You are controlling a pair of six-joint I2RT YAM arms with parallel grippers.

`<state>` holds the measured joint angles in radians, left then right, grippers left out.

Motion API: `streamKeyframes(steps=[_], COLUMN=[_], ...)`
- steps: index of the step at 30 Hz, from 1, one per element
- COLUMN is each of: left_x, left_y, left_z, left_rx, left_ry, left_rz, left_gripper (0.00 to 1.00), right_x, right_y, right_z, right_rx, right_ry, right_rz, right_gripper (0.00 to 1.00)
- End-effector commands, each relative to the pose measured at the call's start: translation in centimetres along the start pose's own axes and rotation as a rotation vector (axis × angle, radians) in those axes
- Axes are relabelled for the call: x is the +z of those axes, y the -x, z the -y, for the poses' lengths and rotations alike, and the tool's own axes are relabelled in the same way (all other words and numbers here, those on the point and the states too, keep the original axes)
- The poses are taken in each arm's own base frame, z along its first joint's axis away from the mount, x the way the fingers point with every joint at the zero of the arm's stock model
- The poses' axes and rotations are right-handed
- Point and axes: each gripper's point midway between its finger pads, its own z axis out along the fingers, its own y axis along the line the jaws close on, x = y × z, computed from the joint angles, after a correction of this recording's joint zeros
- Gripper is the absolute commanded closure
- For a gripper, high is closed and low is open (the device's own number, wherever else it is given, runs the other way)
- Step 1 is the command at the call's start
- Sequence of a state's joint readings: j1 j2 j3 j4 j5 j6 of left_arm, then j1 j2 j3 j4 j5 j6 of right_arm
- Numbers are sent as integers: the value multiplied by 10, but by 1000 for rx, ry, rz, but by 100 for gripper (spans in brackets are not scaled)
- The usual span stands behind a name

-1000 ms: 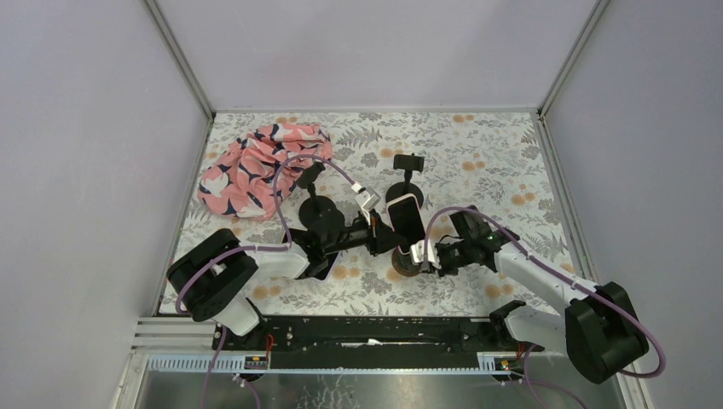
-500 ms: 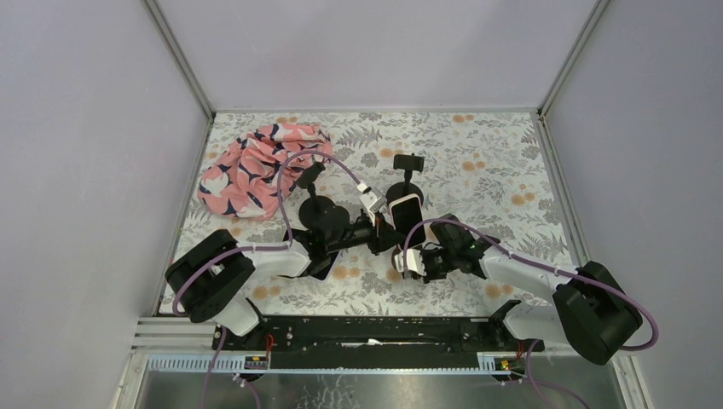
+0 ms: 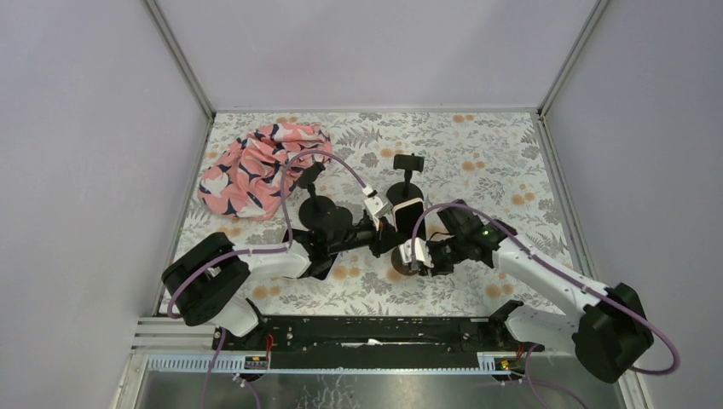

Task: Place the phone on the phone stand
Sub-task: Adjust the phone stand with the phone at the center of the board.

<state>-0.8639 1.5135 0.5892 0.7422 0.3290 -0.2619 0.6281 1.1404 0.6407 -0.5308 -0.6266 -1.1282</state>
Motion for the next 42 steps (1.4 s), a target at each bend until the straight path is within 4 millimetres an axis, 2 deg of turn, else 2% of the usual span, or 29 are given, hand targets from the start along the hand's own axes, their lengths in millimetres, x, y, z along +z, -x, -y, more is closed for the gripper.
streamKeyframes(steps=[1, 3, 7, 8, 10, 11, 12, 13, 15, 20, 23, 25, 30, 35, 42], left_x=[-1, 1, 4, 5, 6, 6, 6, 6, 6, 3, 2, 1, 1, 1, -1], left_y=[-13, -13, -16, -17, -20, -21, -22, -24, -24, -28, -29, -30, -30, -26, -25], left_z=[-36, -37, -36, -36, -36, -37, -37, -38, -40, -43, -44, -45, -44, -45, -43], left_rx=[117, 113, 95, 89, 78, 71, 63, 56, 45, 22, 21, 18, -3, -19, -25], left_ry=[132, 130, 112, 103, 89, 83, 74, 65, 53, 29, 26, 30, 31, 44, 45], left_rz=[-64, -75, -84, -88, -95, -97, -100, -102, -101, -112, -119, -122, -114, -95, -89], left_gripper=[100, 100, 100, 100, 100, 100, 100, 100, 99, 96, 96, 95, 87, 70, 62], right_x=[-39, -49, -81, -89, -98, -100, -102, -102, -101, -96, -83, -76, -59, -51, -46], right_y=[15, 7, 0, 1, 3, 4, 8, 13, 26, 44, 45, 45, 45, 42, 34], right_z=[-31, -27, 5, 15, 34, 43, 57, 65, 78, 106, 111, 112, 103, 95, 89], right_rx=[17, 59, 244, 279, 351, 379, 391, 402, 420, 463, 462, 462, 461, 458, 463], right_ry=[116, 72, -108, -152, -227, -256, -290, -299, -284, -226, -187, -178, -124, -84, -59], right_rz=[13, -11, 67, 100, 145, 161, 191, 226, 310, 422, 415, 404, 375, 357, 334], right_gripper=[66, 66, 66, 63, 48, 38, 23, 18, 15, 15, 15, 18, 29, 40, 56])
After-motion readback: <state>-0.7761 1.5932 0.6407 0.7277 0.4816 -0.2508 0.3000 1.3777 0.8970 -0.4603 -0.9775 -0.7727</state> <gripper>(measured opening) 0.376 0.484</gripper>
